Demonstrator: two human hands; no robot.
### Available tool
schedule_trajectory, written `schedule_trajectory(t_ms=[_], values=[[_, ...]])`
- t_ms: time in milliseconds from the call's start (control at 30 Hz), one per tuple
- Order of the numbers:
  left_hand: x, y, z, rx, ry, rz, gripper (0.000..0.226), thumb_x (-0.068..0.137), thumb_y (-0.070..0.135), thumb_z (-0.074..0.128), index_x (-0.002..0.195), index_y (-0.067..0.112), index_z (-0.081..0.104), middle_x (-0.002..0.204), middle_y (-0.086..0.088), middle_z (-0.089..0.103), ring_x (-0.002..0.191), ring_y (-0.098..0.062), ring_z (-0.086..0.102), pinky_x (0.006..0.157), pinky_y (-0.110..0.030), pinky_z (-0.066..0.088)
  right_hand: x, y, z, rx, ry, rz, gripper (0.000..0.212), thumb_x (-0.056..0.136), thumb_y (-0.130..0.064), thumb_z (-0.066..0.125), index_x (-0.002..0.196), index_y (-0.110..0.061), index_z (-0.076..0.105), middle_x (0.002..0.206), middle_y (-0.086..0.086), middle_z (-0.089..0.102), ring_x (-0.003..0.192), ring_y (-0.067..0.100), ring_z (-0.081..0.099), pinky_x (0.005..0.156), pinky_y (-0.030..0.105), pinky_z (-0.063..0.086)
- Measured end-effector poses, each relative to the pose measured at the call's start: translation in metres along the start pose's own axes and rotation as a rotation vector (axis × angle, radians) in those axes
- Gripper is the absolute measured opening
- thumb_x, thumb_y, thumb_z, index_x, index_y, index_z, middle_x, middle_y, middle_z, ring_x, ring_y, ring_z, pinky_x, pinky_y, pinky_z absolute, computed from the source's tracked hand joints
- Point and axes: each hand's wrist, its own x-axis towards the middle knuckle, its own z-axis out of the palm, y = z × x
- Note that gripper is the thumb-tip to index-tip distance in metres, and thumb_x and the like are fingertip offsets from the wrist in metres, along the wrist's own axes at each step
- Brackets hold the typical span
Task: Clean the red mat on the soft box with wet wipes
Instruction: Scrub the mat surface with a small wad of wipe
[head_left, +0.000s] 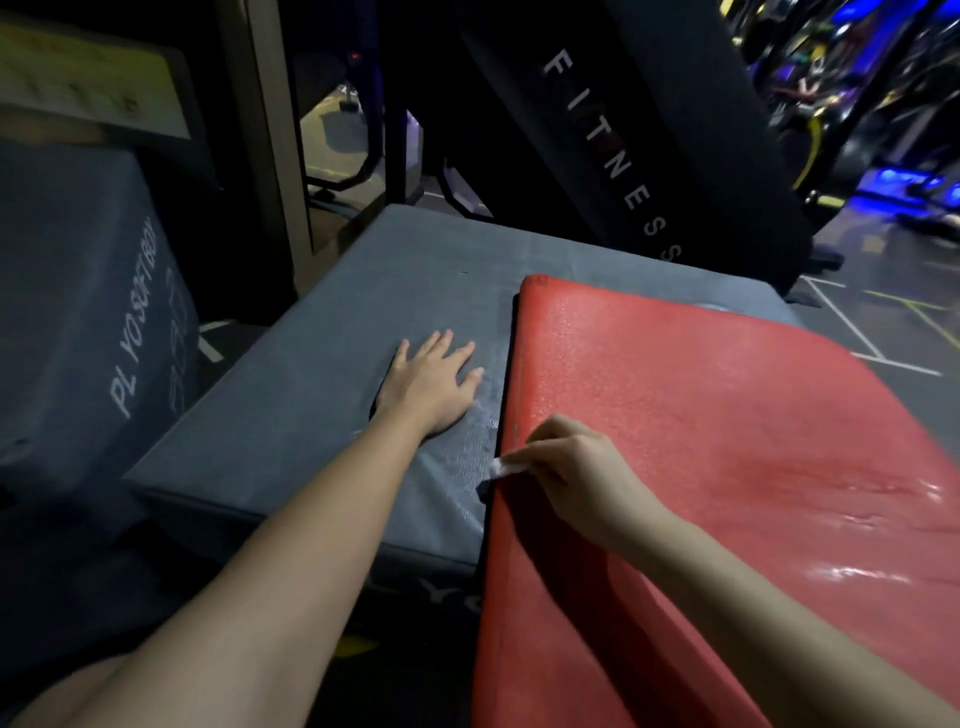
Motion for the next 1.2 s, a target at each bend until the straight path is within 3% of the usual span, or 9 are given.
schedule_trajectory(t_ms=[100,200,300,500,667,833,933,1033,1200], values=[[-0.020,0.005,-0.011,-0.086,0.144,0.040,0.048,0.106,0.036,0.042,0.150,0.020,0.050,0.165,-0.003,0.033,0.153,-0.019,0.025,0.126,-0.042,0.013,0.017,0.003,0.002,-0.022,0.076,0.016,0.021,0.085,-0.010,0.067,0.093,-0.024,0.080,0.085,0.001,0.062,0.081,0.022,0.060,0.077,0.027,0.046],[-0.051,0.009,-0.028,-0.018,0.131,0.074,0.047,0.103,0.034,0.051,0.147,0.018,0.053,0.163,-0.005,0.035,0.151,-0.022,0.029,0.124,-0.043,0.018,0.036,0.004,-0.003,-0.041,0.120,0.108,0.013,0.083,-0.014,0.069,0.089,-0.017,0.080,0.080,0.011,0.064,0.078,0.032,0.061,0.072,0.031,0.043],[-0.093,0.009,-0.046,-0.090,-0.001,0.083,0.054,0.103,0.043,0.050,0.152,0.021,0.046,0.165,-0.003,0.031,0.153,-0.021,0.025,0.125,-0.043,0.020,0.029,-0.009,-0.004,-0.028,0.095,0.144,0.021,0.078,-0.001,0.067,0.088,-0.013,0.080,0.082,0.014,0.068,0.080,0.033,0.063,0.074,0.028,0.043],[-0.151,-0.001,-0.031,0.141,-0.201,0.094,0.061,0.107,0.055,0.021,0.163,0.034,0.011,0.171,0.011,0.001,0.156,-0.007,-0.004,0.126,-0.047,-0.007,-0.045,-0.045,-0.002,0.024,0.015,0.002,0.034,0.074,0.003,0.065,0.089,-0.024,0.080,0.086,-0.001,0.068,0.082,0.014,0.062,0.078,0.008,0.037],[-0.150,-0.001,-0.028,0.155,-0.175,0.099,0.059,0.107,0.054,0.018,0.163,0.036,0.009,0.171,0.013,0.000,0.156,-0.005,-0.005,0.126,-0.047,-0.006,-0.048,-0.048,0.005,0.013,0.095,-0.004,0.027,0.079,0.000,0.067,0.093,-0.020,0.080,0.087,0.005,0.067,0.082,0.024,0.064,0.080,0.026,0.046],[-0.153,0.002,-0.031,0.150,-0.166,0.087,0.059,0.107,0.054,0.018,0.163,0.035,0.012,0.171,0.013,0.003,0.156,-0.005,-0.003,0.127,-0.046,-0.005,-0.063,-0.065,0.008,0.049,0.120,0.071,0.034,0.077,0.004,0.063,0.090,-0.022,0.080,0.089,0.002,0.066,0.085,0.023,0.062,0.082,0.027,0.046],[-0.153,0.001,-0.029,0.140,-0.162,0.084,0.060,0.107,0.055,0.016,0.163,0.034,0.012,0.171,0.013,0.002,0.156,-0.005,-0.003,0.126,-0.047,-0.005,-0.110,-0.084,0.004,0.121,0.038,0.025,0.019,0.086,-0.014,0.071,0.091,-0.031,0.079,0.090,-0.010,0.063,0.085,0.007,0.058,0.077,0.014,0.041],[-0.153,0.001,-0.027,0.148,-0.151,0.089,0.061,0.107,0.055,0.015,0.163,0.033,0.013,0.171,0.012,0.002,0.156,-0.006,-0.003,0.127,-0.048,-0.005,-0.140,-0.094,0.003,0.186,-0.040,-0.010,0.013,0.089,-0.036,0.067,0.095,-0.033,0.078,0.092,-0.012,0.061,0.086,0.004,0.056,0.075,0.012,0.039],[-0.157,0.003,-0.030,0.132,-0.152,0.088,0.060,0.108,0.052,0.014,0.164,0.030,0.013,0.171,0.009,0.003,0.157,-0.008,-0.002,0.127,-0.049,-0.004,-0.118,-0.089,0.011,0.096,0.159,0.058,0.023,0.086,-0.005,0.069,0.095,-0.024,0.079,0.089,-0.008,0.059,0.086,0.016,0.056,0.075,0.026,0.045]])
